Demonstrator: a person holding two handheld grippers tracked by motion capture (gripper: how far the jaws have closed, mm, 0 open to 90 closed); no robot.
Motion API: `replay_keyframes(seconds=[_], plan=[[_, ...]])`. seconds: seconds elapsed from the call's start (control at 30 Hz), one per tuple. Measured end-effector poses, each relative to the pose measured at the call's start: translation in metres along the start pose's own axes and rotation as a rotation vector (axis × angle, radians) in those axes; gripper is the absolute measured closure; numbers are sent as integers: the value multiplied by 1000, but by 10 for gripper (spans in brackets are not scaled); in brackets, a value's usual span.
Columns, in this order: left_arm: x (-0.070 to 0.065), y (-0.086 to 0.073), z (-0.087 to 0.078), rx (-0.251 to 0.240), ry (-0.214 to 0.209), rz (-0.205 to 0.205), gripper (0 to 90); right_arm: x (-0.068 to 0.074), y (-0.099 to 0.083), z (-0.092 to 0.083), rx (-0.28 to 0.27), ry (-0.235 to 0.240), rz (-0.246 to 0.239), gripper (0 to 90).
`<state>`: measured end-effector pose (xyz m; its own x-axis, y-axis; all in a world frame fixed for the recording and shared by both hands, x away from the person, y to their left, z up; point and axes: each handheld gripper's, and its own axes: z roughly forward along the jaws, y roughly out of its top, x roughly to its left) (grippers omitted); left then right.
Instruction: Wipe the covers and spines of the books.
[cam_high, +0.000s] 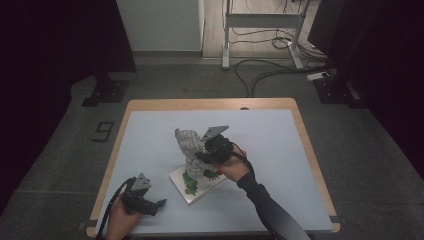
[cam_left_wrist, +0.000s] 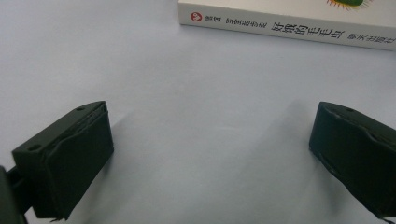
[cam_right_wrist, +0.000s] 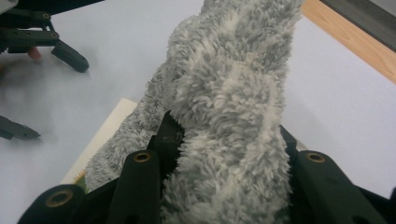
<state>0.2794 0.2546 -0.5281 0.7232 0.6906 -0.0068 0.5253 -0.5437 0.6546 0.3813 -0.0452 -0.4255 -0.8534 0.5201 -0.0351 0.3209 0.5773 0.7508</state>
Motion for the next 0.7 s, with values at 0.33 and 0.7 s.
replay_keyframes(seconds=[0.33,0.7], plan=[[0,0,0,-1,-1,-2,0,-14,-15,-18,-3,-37,28,579],[0,0,0,-1,-1,-1,0,-32,-34,-35,-10,-78,67,579]])
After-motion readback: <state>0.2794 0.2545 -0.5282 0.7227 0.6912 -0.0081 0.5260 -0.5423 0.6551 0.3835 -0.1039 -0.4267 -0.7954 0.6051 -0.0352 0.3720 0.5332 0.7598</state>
